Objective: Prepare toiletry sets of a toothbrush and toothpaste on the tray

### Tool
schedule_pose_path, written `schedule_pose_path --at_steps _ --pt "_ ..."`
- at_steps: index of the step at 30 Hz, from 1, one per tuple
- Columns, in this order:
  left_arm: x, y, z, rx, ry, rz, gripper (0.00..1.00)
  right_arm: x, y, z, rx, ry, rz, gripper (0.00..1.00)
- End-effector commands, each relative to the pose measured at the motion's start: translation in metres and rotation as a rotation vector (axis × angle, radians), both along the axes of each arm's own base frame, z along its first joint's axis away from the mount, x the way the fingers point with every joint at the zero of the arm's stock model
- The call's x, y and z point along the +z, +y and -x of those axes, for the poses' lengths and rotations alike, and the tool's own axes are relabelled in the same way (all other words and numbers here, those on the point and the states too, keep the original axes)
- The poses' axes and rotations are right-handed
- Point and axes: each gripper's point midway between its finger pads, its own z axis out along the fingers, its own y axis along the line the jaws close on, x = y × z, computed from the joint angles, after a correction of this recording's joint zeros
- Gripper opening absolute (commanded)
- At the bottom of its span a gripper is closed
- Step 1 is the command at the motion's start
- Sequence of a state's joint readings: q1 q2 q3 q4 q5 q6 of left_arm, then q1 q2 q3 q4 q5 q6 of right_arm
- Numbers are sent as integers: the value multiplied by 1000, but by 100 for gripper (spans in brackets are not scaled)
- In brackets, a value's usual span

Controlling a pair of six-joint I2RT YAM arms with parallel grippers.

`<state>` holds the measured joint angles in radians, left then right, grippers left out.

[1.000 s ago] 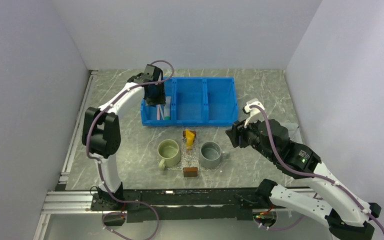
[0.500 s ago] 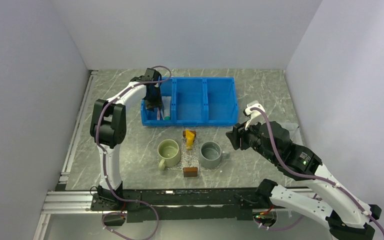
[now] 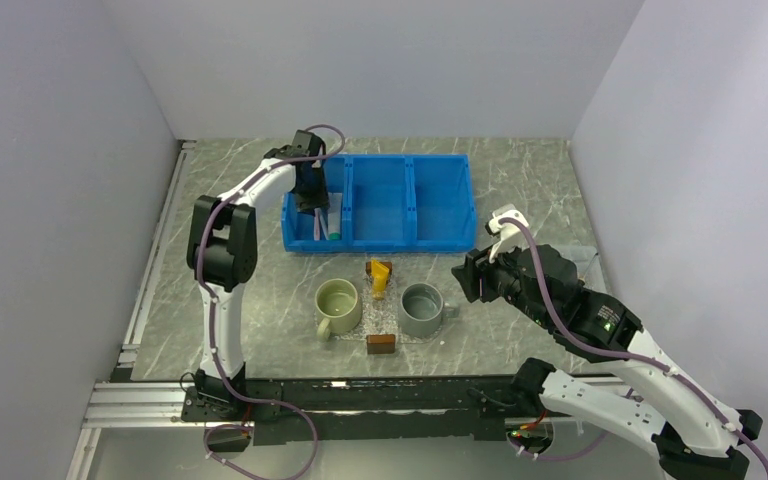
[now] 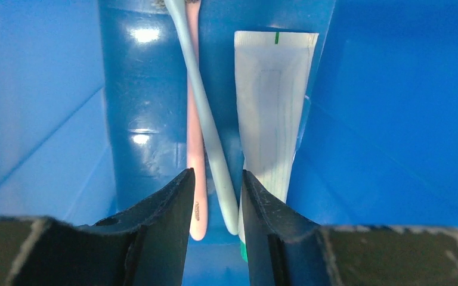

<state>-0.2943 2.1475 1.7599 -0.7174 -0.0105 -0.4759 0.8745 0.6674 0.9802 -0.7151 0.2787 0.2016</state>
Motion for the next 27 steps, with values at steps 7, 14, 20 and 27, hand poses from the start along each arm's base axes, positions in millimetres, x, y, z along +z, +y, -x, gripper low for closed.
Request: schedule_pose_path --at_steps 7,14,20,27 --pt "-4 -9 -8 21 3 40 38 6 -1 0 5 -26 -17 53" --pt "-16 -9 -7 22 27 39 35 5 1 0 9 -22 -16 53" --pt "-26 -5 -4 25 50 15 35 5 0 0 8 -20 -17 53" --pt "-38 -2 4 7 94 -10 34 5 2 0 12 -16 -18 53"
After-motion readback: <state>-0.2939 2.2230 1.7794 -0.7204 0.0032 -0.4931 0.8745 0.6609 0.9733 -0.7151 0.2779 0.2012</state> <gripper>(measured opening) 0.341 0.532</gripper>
